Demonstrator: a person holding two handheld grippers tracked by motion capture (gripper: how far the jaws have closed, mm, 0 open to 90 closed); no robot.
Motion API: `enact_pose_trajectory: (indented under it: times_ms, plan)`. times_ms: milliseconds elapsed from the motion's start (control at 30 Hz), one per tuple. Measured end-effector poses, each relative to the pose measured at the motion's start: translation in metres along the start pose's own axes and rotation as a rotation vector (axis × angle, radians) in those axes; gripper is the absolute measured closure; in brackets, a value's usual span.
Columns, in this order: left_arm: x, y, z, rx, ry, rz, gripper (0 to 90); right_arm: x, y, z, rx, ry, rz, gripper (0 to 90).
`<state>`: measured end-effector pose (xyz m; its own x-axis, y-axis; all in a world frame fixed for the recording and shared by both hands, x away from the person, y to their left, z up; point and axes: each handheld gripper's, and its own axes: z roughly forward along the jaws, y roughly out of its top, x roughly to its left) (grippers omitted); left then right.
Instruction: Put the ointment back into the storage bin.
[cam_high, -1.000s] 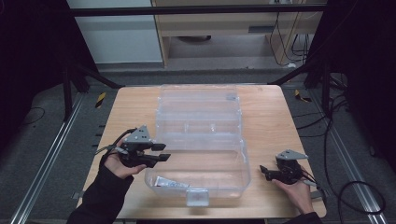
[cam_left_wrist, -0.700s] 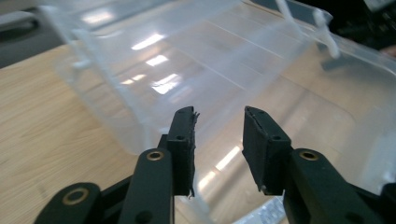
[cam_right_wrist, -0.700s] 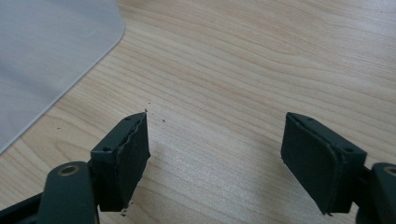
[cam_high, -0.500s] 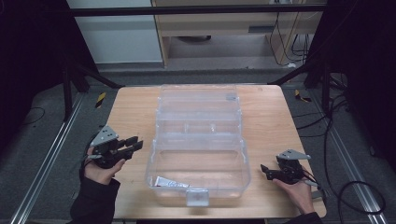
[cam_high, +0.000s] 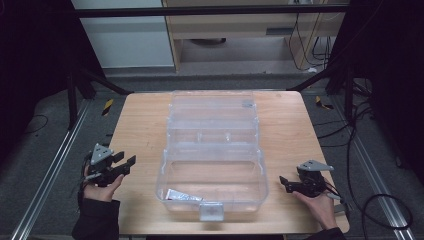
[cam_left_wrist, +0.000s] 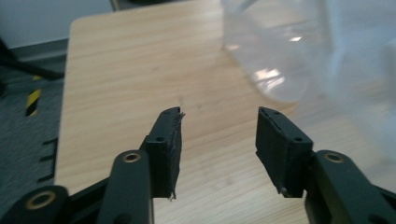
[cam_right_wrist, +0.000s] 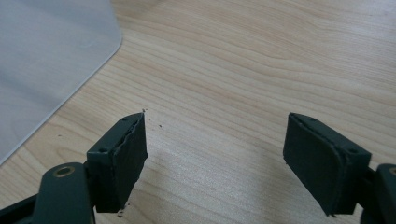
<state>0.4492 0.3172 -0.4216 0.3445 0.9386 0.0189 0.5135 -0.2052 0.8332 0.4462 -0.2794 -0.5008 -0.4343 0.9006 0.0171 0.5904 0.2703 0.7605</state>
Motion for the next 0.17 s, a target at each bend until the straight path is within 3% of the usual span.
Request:
enact_pose_trajectory:
  times_ms: [167]
  plan:
    - [0.015, -0.020, 0.012, 0.060, 0.039, -0.049, 42.7, -0.001, 0.000, -0.001, -0.016, -0.001, 0.002, 21.8]
